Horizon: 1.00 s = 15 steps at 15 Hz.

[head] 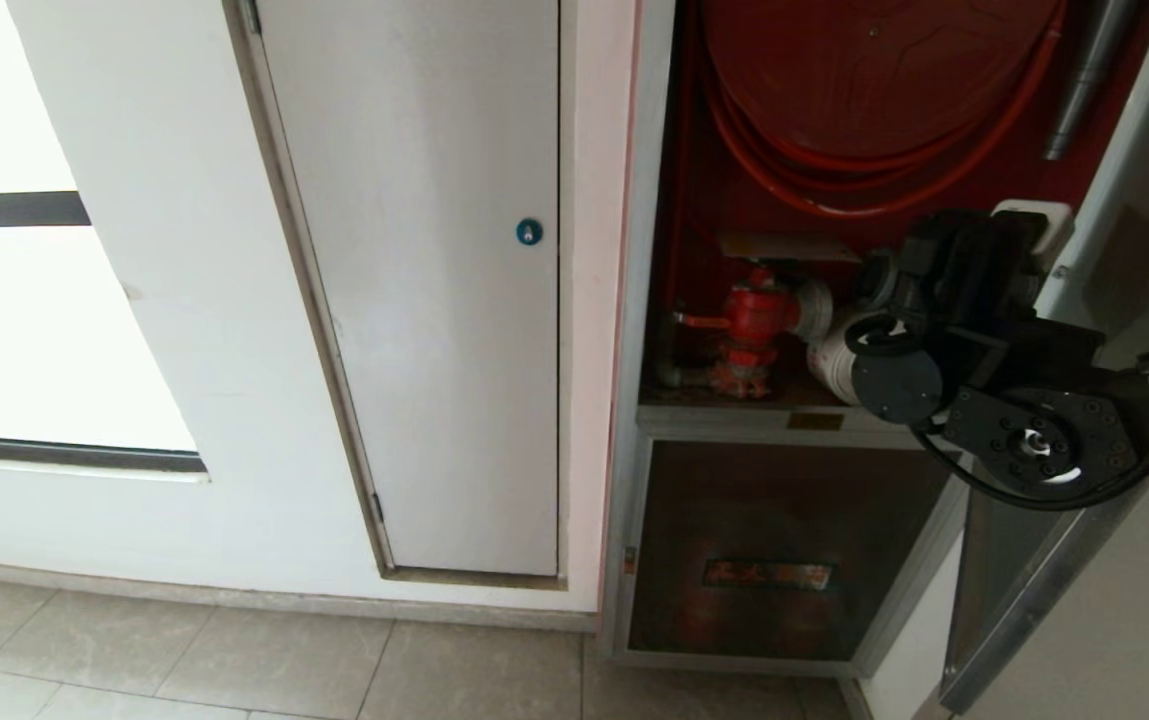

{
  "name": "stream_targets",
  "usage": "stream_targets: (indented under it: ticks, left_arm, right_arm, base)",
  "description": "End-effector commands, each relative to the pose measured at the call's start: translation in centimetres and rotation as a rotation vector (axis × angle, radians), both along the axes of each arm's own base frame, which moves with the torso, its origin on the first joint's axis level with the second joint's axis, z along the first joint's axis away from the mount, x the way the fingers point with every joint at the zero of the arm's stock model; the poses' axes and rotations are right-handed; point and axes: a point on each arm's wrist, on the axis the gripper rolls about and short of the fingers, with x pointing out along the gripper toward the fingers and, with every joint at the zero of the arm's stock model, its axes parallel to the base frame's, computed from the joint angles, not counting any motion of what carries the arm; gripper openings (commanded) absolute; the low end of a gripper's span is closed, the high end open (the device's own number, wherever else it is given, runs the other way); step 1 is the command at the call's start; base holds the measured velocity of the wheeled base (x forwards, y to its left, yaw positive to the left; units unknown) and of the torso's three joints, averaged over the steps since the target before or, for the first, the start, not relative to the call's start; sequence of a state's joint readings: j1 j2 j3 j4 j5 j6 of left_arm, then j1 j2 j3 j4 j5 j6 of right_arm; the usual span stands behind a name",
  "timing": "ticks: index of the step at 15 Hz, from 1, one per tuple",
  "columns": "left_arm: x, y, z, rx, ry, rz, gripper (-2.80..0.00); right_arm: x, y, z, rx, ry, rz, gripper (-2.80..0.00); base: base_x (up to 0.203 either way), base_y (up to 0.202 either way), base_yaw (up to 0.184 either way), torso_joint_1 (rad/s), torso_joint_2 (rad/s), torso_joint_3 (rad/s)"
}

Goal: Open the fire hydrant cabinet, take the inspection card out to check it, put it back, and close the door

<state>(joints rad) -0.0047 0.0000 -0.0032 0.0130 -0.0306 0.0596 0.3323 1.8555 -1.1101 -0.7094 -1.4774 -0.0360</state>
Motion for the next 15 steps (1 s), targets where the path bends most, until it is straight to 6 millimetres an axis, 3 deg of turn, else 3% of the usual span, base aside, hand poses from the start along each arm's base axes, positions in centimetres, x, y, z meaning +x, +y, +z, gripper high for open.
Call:
stream_targets:
  ticks: [1, 8, 15]
  left_arm:
    - [0.0, 0.0, 0.0, 0.0, 0.001, 0.0, -2.8]
    - [0.0, 0.0, 0.0, 0.0, 0.001, -0.001, -2.8]
    - [0.0, 0.0, 0.0, -0.006, 0.0, 0.0, -2.8]
  right_arm:
    - [-1.3, -0.7, 0.5, 0.004, -0.013, -0.012, -2.8]
    - [-4.0, -4.3, 1.8, 0.013, -0.043, -0.076, -2.8]
    - [-7.4, -11.0, 1.2, 0.01, -0.035, -0.144, -2.8]
  base:
    - [0.0, 0.0, 0.0, 0.0, 0.0, 0.0]
    - [0.0, 0.0, 0.0, 0.0, 0.0, 0.0]
    - [0.0, 0.0, 0.0, 0.0, 0.0, 0.0]
